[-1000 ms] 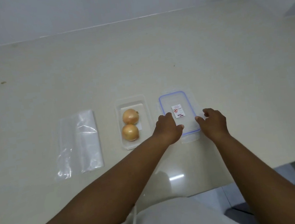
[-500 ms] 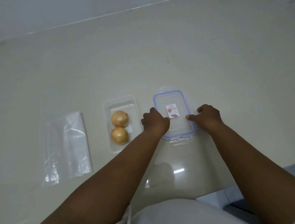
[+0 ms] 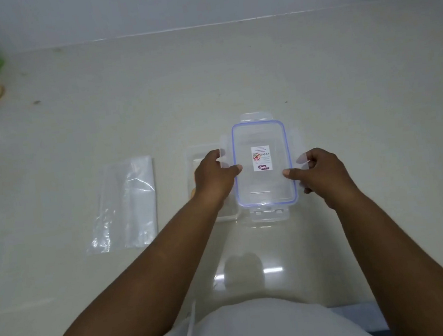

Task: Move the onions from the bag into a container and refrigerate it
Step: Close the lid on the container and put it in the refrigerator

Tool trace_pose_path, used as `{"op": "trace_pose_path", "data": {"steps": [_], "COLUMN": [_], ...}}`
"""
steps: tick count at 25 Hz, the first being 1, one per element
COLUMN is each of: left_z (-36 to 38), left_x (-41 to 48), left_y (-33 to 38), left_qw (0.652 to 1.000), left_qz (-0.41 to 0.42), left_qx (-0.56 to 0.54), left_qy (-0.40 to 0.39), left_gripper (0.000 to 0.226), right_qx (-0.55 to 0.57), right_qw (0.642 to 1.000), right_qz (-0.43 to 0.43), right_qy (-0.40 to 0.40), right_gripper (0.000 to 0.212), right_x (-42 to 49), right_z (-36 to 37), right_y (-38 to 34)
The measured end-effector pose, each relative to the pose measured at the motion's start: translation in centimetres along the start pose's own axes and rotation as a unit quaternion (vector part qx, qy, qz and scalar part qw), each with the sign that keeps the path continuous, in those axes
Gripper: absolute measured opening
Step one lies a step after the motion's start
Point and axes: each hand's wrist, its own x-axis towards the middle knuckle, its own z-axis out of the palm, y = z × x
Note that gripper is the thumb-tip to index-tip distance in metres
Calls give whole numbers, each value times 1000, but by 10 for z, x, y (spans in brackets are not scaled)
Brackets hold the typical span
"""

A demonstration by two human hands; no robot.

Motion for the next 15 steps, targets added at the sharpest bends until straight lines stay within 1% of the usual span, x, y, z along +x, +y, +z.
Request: {"op": "trace_pose_path", "data": {"steps": [2, 5, 8, 12, 15], "left_z": [-26, -57, -75, -83, -85], "left_x": [7, 15, 21, 25, 27], "left_y": [-10, -26, -40, -51, -54], "left_qw": [999, 996, 993, 992, 994], "left_qz": [-1, -27, -51, -56, -67], "left_qx": [26, 59, 86, 97, 76], "left_qy": [33, 65, 63, 61, 51], "left_gripper": [56, 61, 62, 61, 57], "right_qx": [-23, -65, -121, -129, -139], "right_qw": [999, 996, 991, 990, 989], "right_qz": [-7, -15, -22, -21, -17], "right_qy": [-30, -51, -52, -51, -48], "right_gripper": [43, 49, 48, 46, 46], "right_x": [-3, -6, -6, -6, -6], "right_z": [29, 71, 98, 113, 113], "right_y": [-13, -24, -27, -26, -24]}}
